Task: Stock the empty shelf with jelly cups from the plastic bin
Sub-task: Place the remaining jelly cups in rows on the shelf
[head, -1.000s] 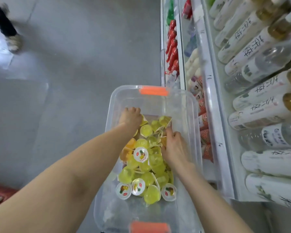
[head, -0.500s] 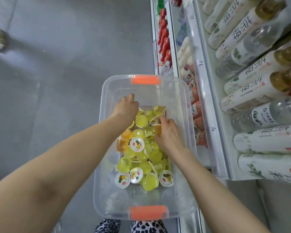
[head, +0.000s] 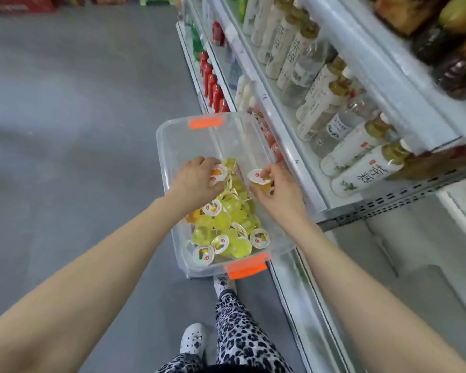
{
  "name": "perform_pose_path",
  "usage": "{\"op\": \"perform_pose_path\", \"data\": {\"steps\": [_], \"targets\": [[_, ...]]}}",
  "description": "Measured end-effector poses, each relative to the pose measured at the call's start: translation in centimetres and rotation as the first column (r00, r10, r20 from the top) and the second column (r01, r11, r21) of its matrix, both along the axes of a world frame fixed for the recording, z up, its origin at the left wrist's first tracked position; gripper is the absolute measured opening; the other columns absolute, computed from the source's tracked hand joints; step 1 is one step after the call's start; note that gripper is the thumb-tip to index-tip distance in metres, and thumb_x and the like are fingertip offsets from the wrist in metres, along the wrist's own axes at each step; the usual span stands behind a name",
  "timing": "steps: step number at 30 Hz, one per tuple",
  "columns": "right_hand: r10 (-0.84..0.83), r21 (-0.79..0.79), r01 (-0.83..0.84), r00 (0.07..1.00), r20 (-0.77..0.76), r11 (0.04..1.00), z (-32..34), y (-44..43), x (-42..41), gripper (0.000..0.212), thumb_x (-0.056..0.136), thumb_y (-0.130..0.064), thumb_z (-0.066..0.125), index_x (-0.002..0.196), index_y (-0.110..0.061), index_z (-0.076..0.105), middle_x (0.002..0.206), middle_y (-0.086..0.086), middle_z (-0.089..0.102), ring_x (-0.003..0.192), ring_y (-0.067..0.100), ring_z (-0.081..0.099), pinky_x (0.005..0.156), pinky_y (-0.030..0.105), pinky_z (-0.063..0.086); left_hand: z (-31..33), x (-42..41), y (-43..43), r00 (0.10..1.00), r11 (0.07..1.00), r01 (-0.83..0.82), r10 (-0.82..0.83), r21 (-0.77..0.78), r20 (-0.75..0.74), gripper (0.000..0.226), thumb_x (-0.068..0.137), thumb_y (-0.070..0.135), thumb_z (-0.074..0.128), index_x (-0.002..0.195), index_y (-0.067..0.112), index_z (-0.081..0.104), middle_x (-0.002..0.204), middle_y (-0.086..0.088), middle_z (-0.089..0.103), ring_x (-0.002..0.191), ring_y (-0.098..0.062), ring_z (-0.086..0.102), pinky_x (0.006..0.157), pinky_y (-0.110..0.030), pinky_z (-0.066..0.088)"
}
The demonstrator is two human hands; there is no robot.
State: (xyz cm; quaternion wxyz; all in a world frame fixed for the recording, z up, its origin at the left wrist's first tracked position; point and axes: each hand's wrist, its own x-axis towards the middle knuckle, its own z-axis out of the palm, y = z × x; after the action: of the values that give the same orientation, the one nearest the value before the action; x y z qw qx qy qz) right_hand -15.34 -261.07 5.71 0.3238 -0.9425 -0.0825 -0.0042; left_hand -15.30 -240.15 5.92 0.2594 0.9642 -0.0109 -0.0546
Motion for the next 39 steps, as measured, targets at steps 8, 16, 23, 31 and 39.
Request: {"op": "perform_pose_path", "data": {"steps": [8, 16, 23, 31, 39], "targets": [[-0.248, 0.095, 0.237, 0.959, 0.136, 0.967, 5.2, -4.8, -10.1, 0.026, 0.081, -0.034, 0.068, 0.096, -0.024, 0.049, 0.098, -0.003, 0.057, 0.078, 0.019, 0.056, 0.069, 0.034, 0.044, 4.1, -6.4, -3.5, 0.966, 0.975, 0.214, -0.203, -0.061, 0.158, 0.052, 0.084, 0.035, 0.067, 0.132, 0.019, 0.056, 0.120, -0.006, 0.057, 0.107, -0.027, 0.059, 0.091, -0.037, 0.046], [-0.442, 0.111, 0.428, 0.863, 0.244, 0.897, 10.6, -11.1, -20.2, 0.026, 0.082, -0.036, 0.066, 0.098, -0.025, 0.049, 0.096, -0.002, 0.058, 0.088, 0.019, 0.053, 0.070, 0.035, 0.042, 8.9, -10.9, -10.3, 0.872, 0.881, 0.470, -0.453, -0.056, 0.184, 0.061, 0.077, 0.043, 0.060, 0.134, 0.022, 0.055, 0.124, -0.007, 0.054, 0.117, -0.025, 0.053, 0.100, -0.039, 0.042], [-0.608, 0.126, 0.607, 0.714, 0.347, 0.785, 14.5, -16.6, -27.9, 0.027, 0.082, -0.033, 0.068, 0.100, -0.022, 0.053, 0.097, -0.003, 0.059, 0.089, 0.020, 0.054, 0.074, 0.038, 0.043, 12.7, -14.3, -17.9, 0.719, 0.747, 0.665, -0.640, -0.002, 0.271, 0.057, 0.082, 0.033, 0.068, 0.135, 0.019, 0.052, 0.126, -0.009, 0.057, 0.117, -0.027, 0.052, 0.096, -0.037, 0.041], [-0.734, 0.143, 0.768, 0.512, 0.447, 0.624, 18.3, -24.1, -37.6, 0.029, 0.080, -0.032, 0.072, 0.099, -0.020, 0.054, 0.097, -0.008, 0.059, 0.086, 0.014, 0.054, 0.075, 0.035, 0.044, 17.1, -19.3, -28.7, 0.538, 0.583, 0.812, -0.743, -0.008, 0.398, 0.052, 0.081, 0.048, 0.065, 0.125, 0.023, 0.058, 0.121, -0.002, 0.062, 0.114, -0.023, 0.055, 0.092, -0.037, 0.044], [-0.826, 0.125, 0.897, 0.326, 0.459, 0.423, 21.6, -33.6, -48.9, 0.029, 0.079, -0.036, 0.071, 0.098, -0.026, 0.052, 0.099, -0.011, 0.060, 0.083, 0.011, 0.055, 0.073, 0.029, 0.043, 20.7, -27.6, -40.8, 0.364, 0.429, 0.903, -0.767, 0.001, 0.529, 0.048, 0.083, 0.047, 0.067, 0.123, 0.022, 0.061, 0.122, 0.004, 0.065, 0.114, -0.018, 0.057, 0.092, -0.034, 0.043]]}}
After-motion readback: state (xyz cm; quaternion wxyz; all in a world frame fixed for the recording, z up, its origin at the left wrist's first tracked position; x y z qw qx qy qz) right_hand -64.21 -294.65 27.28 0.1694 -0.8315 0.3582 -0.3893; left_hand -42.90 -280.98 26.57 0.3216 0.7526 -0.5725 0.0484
